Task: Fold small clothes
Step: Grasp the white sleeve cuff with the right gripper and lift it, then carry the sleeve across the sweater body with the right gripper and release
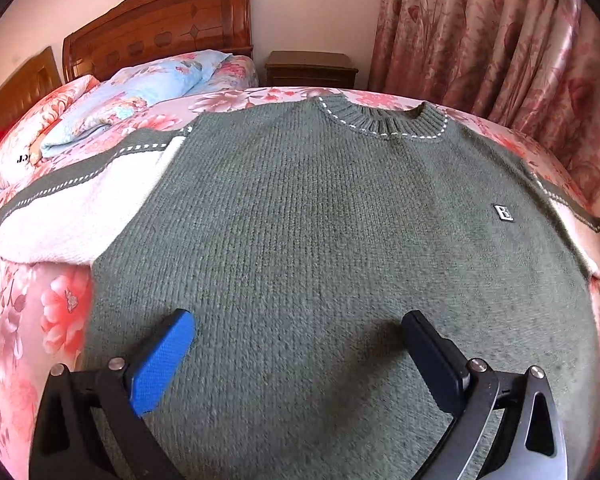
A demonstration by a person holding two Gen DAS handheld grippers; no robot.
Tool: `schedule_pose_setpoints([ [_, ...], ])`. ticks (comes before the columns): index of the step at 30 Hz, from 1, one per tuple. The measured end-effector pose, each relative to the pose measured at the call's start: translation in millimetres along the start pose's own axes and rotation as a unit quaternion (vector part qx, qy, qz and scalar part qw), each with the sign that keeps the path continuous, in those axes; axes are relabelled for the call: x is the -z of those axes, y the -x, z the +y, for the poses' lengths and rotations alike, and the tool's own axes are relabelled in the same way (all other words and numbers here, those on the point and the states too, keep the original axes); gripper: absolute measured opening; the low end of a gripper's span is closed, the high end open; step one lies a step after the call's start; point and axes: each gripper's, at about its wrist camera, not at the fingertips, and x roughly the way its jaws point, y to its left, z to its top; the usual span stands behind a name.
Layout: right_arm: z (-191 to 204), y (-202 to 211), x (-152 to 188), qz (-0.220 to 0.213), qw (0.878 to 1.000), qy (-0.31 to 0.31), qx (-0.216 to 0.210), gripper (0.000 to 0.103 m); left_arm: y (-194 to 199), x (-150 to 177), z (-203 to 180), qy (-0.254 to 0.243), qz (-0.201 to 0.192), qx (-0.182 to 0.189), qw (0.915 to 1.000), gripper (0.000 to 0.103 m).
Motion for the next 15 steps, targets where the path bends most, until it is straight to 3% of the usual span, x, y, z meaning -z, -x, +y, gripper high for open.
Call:
schedule_pose_setpoints([
  [3, -12.8, -13.6, -12.7, -0.002, 1.0, -0.002, -0.017, 0.035, 22.0, 7.8, -7.7, 0.025, -0.013, 0.094, 0.9951, 0.103],
  [5, -17.6, -21.2, -23.1, -0.005, 0.999, -0.015, -0.028, 0.035, 45.2, 13.1, -22.7, 0.013, -0.039, 0.117, 0.9923, 0.103],
  [10, -28.6, -18.1, -34.3, -0.007, 0.99, -0.129, -0.049, 0.035, 93.7, 25.7, -39.1, -0.018, -0.089, 0.135, 0.9867, 0.103],
  [13, -23.0, 0.2, -30.3, -0.04, 0.989, -0.124, -0.071, 0.035, 97.5, 33.4, -30.1, -0.018, -0.094, 0.111, 0.9892, 0.103],
  [15, -15.1, 2.2, -29.3, -0.044, 0.986, -0.12, -0.104, 0.035, 83.4, 36.5, -22.1, -0.003, -0.073, 0.098, 0.9925, 0.103],
])
